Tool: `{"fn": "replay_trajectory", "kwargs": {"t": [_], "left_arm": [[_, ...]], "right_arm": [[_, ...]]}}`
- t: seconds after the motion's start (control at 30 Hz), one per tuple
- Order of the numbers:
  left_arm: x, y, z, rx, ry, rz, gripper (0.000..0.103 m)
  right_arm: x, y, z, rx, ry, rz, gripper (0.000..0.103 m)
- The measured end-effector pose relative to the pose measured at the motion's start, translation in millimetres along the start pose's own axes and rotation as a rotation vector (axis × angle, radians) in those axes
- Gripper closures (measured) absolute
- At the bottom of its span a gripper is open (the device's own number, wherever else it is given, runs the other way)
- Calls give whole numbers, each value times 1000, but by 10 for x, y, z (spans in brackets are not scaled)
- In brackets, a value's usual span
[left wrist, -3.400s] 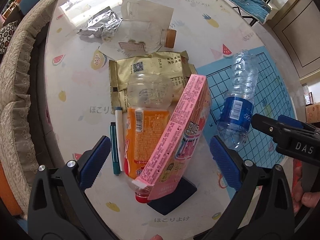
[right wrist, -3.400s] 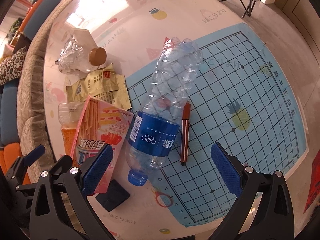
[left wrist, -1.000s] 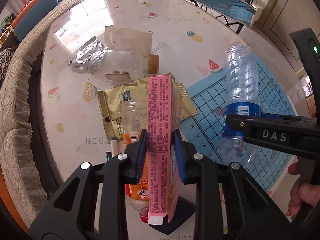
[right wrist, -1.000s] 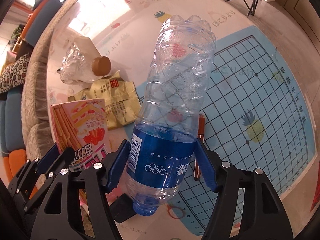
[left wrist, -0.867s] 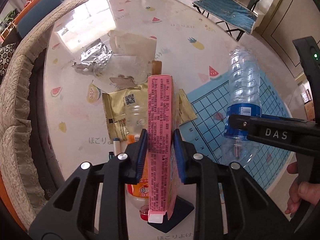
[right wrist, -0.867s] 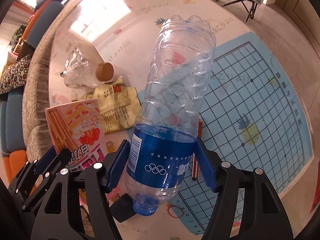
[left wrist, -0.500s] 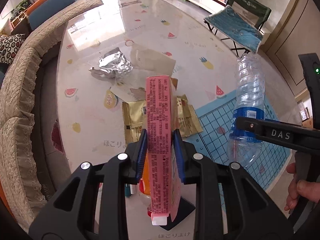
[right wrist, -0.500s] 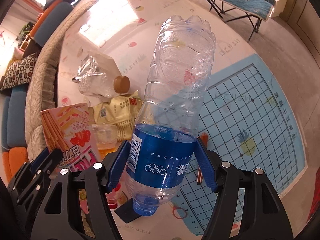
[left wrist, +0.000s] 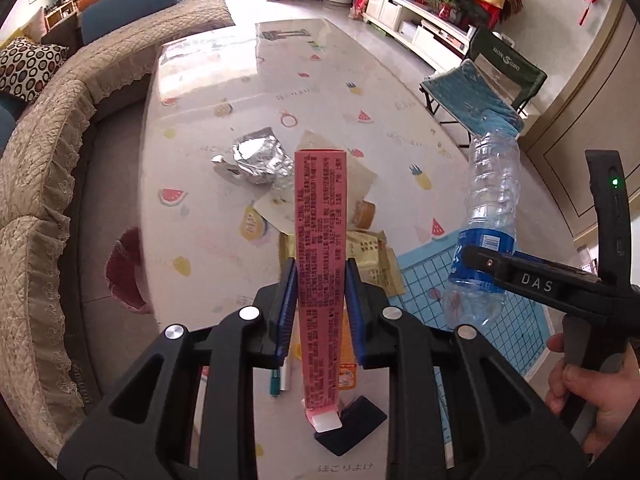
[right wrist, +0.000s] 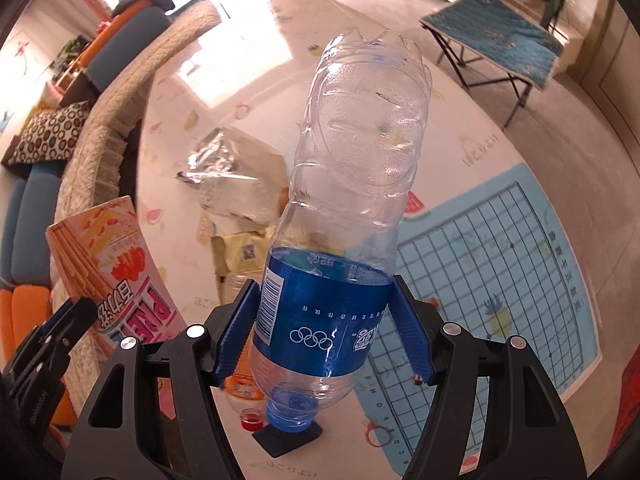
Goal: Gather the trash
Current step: 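Carry the pink box and water bottle over the red wastebasket with both tools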
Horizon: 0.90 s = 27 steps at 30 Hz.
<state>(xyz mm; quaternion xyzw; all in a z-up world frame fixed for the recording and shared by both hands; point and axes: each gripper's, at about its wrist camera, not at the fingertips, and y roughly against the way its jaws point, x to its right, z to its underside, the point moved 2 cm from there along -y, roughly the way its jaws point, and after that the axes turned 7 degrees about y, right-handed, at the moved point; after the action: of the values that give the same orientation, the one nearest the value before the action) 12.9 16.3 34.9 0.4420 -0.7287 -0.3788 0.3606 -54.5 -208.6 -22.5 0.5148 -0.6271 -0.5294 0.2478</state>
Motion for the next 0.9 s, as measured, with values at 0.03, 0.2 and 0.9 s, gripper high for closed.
{"fn": "replay_trajectory", "kwargs": {"t": [0.03, 0.2, 0.9], "left_arm": [[-33, 22, -5, 4, 6, -2, 82], [-388, 174, -101, 40, 51, -33, 82], [-2611, -9, -241, 48, 228, -239, 82]], "right_arm": [[-67, 17, -24, 5, 10, -11, 36], [-482, 76, -165, 30, 64, -64, 36], [-3125, -804, -172, -71, 340, -251, 36]]}}
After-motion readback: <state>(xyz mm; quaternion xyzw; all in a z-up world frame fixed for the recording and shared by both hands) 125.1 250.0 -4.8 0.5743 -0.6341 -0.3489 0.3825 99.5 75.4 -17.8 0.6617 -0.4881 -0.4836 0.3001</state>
